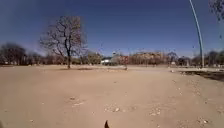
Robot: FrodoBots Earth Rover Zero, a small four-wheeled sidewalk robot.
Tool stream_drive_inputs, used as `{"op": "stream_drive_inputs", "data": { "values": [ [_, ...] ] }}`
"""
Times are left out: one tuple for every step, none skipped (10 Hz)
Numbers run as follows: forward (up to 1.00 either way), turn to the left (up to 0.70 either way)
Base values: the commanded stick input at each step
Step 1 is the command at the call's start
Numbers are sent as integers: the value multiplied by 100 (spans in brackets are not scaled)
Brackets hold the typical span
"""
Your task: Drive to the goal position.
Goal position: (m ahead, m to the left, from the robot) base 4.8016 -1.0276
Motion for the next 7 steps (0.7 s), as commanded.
{"op": "stream_drive_inputs", "data": {
  "values": [
    [0,0],
    [0,0],
    [0,0],
    [0,0],
    [2,0],
    [9,0],
    [16,0]
  ]
}}
